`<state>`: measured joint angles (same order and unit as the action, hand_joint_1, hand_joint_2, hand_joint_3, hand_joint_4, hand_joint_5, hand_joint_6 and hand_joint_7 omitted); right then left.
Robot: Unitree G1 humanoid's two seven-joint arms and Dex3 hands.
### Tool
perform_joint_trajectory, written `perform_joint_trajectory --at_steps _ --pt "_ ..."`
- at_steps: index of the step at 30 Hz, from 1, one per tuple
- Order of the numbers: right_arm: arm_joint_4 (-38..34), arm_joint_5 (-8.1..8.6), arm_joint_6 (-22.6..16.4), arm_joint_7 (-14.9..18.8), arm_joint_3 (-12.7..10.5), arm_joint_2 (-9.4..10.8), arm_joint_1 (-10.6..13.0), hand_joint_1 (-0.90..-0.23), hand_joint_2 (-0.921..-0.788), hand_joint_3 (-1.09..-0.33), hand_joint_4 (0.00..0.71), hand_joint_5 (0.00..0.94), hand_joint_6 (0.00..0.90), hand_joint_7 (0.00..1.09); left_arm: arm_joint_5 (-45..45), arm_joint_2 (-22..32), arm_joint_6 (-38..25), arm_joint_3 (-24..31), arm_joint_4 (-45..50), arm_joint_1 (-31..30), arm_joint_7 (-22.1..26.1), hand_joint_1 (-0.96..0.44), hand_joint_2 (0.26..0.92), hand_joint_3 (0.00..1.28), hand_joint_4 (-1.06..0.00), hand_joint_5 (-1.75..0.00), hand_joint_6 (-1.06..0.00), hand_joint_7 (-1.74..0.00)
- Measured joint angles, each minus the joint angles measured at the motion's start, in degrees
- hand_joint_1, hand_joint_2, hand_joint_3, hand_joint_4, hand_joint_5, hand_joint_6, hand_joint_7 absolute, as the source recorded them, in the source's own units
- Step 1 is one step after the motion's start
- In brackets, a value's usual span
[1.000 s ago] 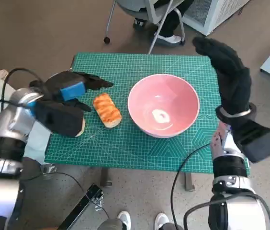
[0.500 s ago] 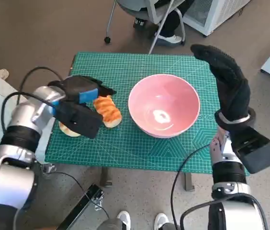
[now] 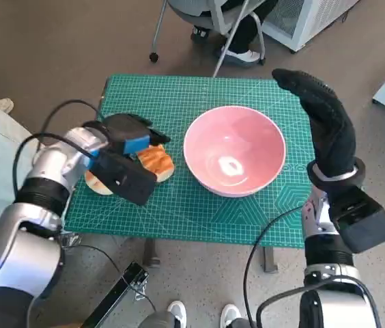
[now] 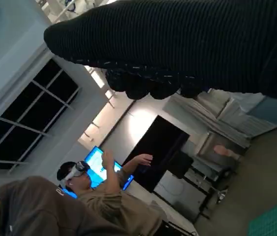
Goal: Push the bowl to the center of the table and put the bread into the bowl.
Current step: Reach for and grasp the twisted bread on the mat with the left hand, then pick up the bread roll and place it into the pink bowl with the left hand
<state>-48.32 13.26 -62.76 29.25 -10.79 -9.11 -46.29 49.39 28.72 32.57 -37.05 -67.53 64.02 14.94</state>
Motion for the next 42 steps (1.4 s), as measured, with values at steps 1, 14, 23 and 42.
perform_joint_trajectory --at_steps 1,14,23,42 --pt "0.0 -0.03 0.0 -0.1 0.0 0.0 0.1 -0.627 -0.921 -0.733 0.336 0.004 0.020 0.87 0.2 -0.4 -0.1 -0.4 -0.3 0.0 -0.5 -0.08 0.795 0.00 -0.35 -0.02 -0.47 -0.03" --pt "1.1 -0.24 0.3 -1.4 1.2 0.0 0.9 -0.619 -0.921 -0.738 0.333 0.002 0.002 0.89 2.4 -4.7 0.3 -4.4 -3.9 -0.1 -6.2 -0.05 0.902 0.06 -0.56 -0.05 -0.67 -0.09" --pt "1.6 -0.13 0.3 -1.5 1.8 0.0 1.8 -0.623 -0.921 -0.733 0.329 0.000 -0.001 0.88 2.0 -5.2 0.9 -4.8 -5.6 -0.2 -8.1 -0.07 0.920 0.21 -0.51 -0.96 -0.56 -1.30" --pt "1.6 0.68 0.8 -1.5 1.8 -0.2 2.0 -0.617 -0.921 -0.728 0.329 0.000 -0.001 0.87 -9.5 1.5 2.9 7.4 -3.9 3.4 -0.9 0.00 0.921 0.15 -0.54 -1.28 -0.58 -1.25"
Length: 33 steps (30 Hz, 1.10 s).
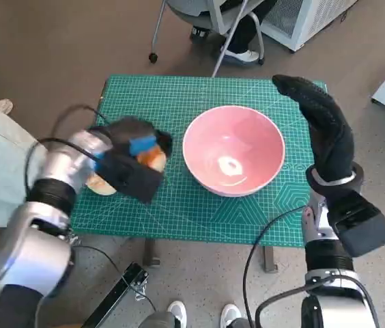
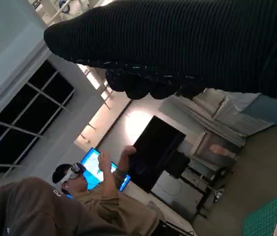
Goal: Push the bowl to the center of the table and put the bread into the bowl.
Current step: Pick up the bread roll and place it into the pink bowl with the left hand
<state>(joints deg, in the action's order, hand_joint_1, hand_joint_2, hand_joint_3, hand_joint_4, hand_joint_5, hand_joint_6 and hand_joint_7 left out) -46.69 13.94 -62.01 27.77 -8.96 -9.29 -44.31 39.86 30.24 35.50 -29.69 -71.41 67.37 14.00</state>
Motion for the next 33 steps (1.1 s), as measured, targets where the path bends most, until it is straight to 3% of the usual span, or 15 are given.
perform_joint_trajectory --at_steps 14,21,33 --pt "-0.4 0.63 0.4 0.0 0.1 0.4 0.0 -0.616 -0.921 -0.726 0.330 0.000 0.002 0.87 -6.1 3.9 0.4 9.1 14.1 6.2 -2.9 0.00 0.921 0.10 -0.59 -1.22 -0.65 -1.19" --pt "-0.6 0.66 0.4 0.1 0.1 0.4 -0.1 -0.606 -0.921 -0.728 0.330 0.000 0.003 0.86 -9.5 -0.1 3.2 10.5 17.7 6.2 -2.7 0.00 0.920 0.08 -0.62 -1.18 -0.67 -1.18" --pt "-0.5 0.66 0.4 0.1 0.2 0.4 -0.1 -0.604 -0.921 -0.730 0.330 0.000 0.003 0.86 -10.4 -8.0 9.1 8.4 12.9 6.3 -1.3 0.00 0.920 0.10 -0.60 -1.22 -0.64 -1.19"
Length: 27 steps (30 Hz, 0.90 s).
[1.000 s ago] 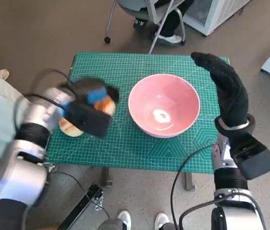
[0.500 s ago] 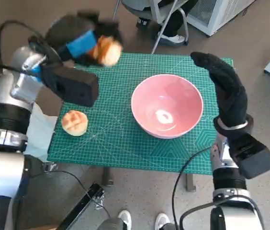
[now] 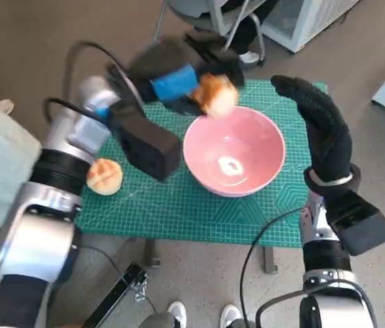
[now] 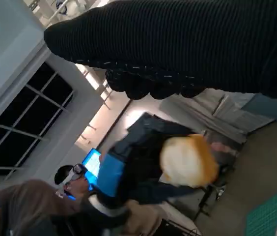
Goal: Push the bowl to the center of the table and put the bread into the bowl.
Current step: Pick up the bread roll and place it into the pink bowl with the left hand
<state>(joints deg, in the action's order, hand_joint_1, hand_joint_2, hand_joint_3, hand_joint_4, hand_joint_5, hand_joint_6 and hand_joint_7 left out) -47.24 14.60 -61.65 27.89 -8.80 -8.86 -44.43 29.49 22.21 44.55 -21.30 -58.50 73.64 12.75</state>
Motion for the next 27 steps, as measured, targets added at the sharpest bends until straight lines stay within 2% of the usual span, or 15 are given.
perform_joint_trajectory --at_steps 3,7,11,13,14,15,16,18,20,22,27 --pt "0.0 0.02 0.0 0.0 0.0 -0.1 0.0 -0.609 -0.921 -0.729 0.330 0.000 0.002 0.86 0.3 -0.4 0.4 -0.4 -0.8 0.2 -0.2 0.00 0.921 0.10 -0.60 -1.22 -0.64 -1.20" --pt "0.1 0.99 -0.1 0.3 -0.2 -0.6 0.2 -0.617 -0.921 -0.724 0.331 0.001 0.000 0.86 5.1 -2.9 -2.9 -4.2 -3.7 1.9 -2.6 0.00 0.920 0.11 -0.60 -1.20 -0.63 -1.23" --pt "0.1 1.07 -0.1 0.8 -0.1 -0.5 0.2 -0.611 -0.921 -0.722 0.331 0.001 0.001 0.85 7.0 -6.1 -5.8 -6.4 -6.7 1.5 -2.8 0.00 0.921 0.13 -0.59 -1.21 -0.58 -1.27" --pt "0.2 1.08 -0.2 0.8 -0.1 -0.5 0.2 -0.607 -0.921 -0.722 0.331 0.001 0.002 0.85 7.1 -7.5 -6.9 -7.0 -8.1 1.1 -2.3 0.00 0.921 0.17 -0.56 -1.27 -0.53 -1.30" --pt "0.4 1.08 -0.2 0.8 -0.1 -0.5 0.3 -0.608 -0.921 -0.721 0.332 0.001 0.003 0.85 7.0 -8.1 -7.5 -7.0 -8.7 1.0 -1.5 -0.12 0.921 0.25 -0.44 -1.10 -0.45 -1.41" --pt "0.5 1.10 -0.2 0.8 -0.2 -0.5 0.4 -0.608 -0.921 -0.721 0.332 0.001 0.004 0.84 6.6 -8.6 -8.2 -6.9 -9.2 0.9 -0.5 -0.20 0.921 0.31 -0.38 -0.96 -0.39 -1.49" --pt "0.7 1.11 -0.2 0.8 -0.2 -0.5 0.5 -0.610 -0.921 -0.720 0.333 0.002 0.005 0.84 6.3 -9.1 -9.0 -6.8 -9.7 0.9 0.7 -0.18 0.897 0.30 -0.31 -0.84 -0.31 -1.32" --pt "1.1 1.11 -0.2 0.8 -0.2 -0.5 0.7 -0.616 -0.921 -0.719 0.336 0.003 0.007 0.84 5.2 -9.8 -10.7 -6.4 -10.5 0.9 4.1 -0.12 0.851 0.21 -0.15 -0.43 -0.13 -0.82" --pt "1.5 1.11 -0.1 0.8 -0.3 -0.6 0.9 -0.620 -0.921 -0.718 0.339 0.005 0.009 0.84 4.2 -10.2 -12.5 -6.0 -10.8 0.8 7.5 -0.10 0.824 0.16 -0.08 -0.26 -0.07 -0.62" --pt "1.8 1.10 0.0 0.7 -0.4 -0.6 1.1 -0.625 -0.921 -0.717 0.342 0.006 0.013 0.83 3.8 -10.5 -14.3 -5.9 -10.9 0.7 10.6 -0.08 0.807 0.12 -0.03 -0.15 -0.03 -0.50" --pt "2.5 1.04 0.0 0.2 -0.5 -0.6 1.5 -0.631 -0.921 -0.714 0.346 0.008 0.020 0.83 3.4 -10.5 -16.9 -5.6 -10.3 0.5 14.6 -0.09 0.800 0.09 -0.02 -0.07 0.00 -0.45"
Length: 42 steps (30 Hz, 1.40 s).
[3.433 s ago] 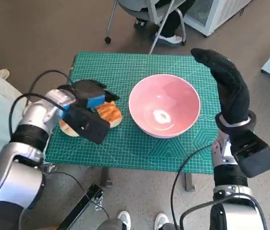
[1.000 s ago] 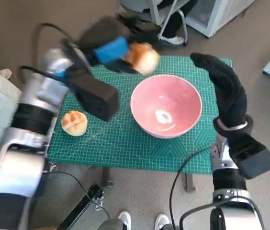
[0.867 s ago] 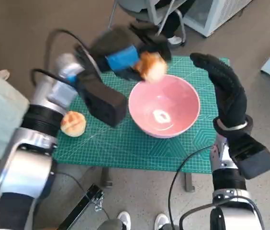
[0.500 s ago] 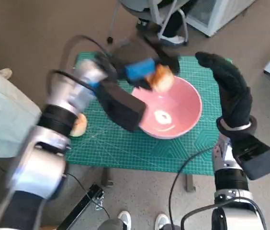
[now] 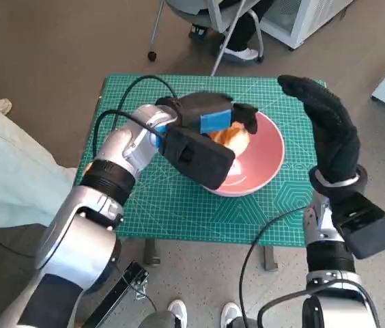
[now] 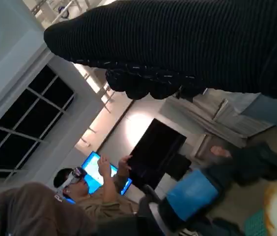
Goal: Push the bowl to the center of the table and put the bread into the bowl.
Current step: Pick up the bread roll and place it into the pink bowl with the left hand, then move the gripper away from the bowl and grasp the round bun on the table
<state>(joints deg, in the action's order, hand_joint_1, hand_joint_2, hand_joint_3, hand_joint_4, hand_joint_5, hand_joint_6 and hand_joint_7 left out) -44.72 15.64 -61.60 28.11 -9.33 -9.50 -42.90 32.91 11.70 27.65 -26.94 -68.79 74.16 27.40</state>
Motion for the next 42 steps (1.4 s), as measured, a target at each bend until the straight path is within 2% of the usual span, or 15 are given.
perform_joint_trajectory --at_steps 5,11,18,21,31,36,42 --pt "0.6 -0.06 0.4 -0.5 0.0 0.0 0.1 -0.638 -0.921 -0.711 0.348 0.008 0.023 0.82 -1.3 1.3 0.1 1.1 3.0 -1.4 1.2 -0.10 0.803 0.08 -0.02 -0.06 0.00 -0.45" --pt "1.0 -0.07 0.5 -0.9 0.0 0.1 0.4 -0.649 -0.921 -0.709 0.349 0.008 0.026 0.82 -4.8 5.4 3.2 4.0 8.6 -4.5 2.6 -0.10 0.817 0.06 -0.07 -0.04 -0.02 -0.42" --pt "1.2 -0.16 0.5 -1.3 0.0 0.4 0.8 -0.633 -0.921 -0.709 0.349 0.007 0.026 0.82 -10.3 13.9 6.7 8.5 17.9 -9.8 6.8 -0.07 0.828 0.01 -0.15 -0.01 -0.19 -0.18" --pt "1.2 -0.11 0.4 -1.3 0.0 0.4 1.0 -0.628 -0.921 -0.710 0.350 0.007 0.024 0.82 -13.0 18.3 7.2 11.1 23.6 -12.9 9.0 -0.06 0.821 0.00 -0.18 -0.01 -0.25 -0.14" --pt "0.9 0.11 0.8 -1.1 0.2 0.7 0.9 -0.614 -0.921 -0.714 0.348 0.005 0.020 0.83 -18.5 32.1 1.1 18.9 43.4 -25.3 14.8 -0.08 0.796 0.00 -0.24 -0.01 -0.34 -0.09" --pt "0.8 0.64 1.1 -0.4 0.4 0.7 0.9 -0.613 -0.921 -0.717 0.339 0.001 0.016 0.83 -18.9 37.3 -3.0 21.4 46.9 -31.0 16.2 -0.11 0.797 0.00 -0.24 0.00 -0.34 -0.06" --pt "0.3 2.19 1.6 1.4 0.7 1.2 0.3 -0.604 -0.921 -0.719 0.325 0.000 0.004 0.84 -18.8 39.9 -7.5 22.3 50.2 -36.5 17.3 -0.10 0.797 0.00 -0.24 0.00 -0.35 -0.05"
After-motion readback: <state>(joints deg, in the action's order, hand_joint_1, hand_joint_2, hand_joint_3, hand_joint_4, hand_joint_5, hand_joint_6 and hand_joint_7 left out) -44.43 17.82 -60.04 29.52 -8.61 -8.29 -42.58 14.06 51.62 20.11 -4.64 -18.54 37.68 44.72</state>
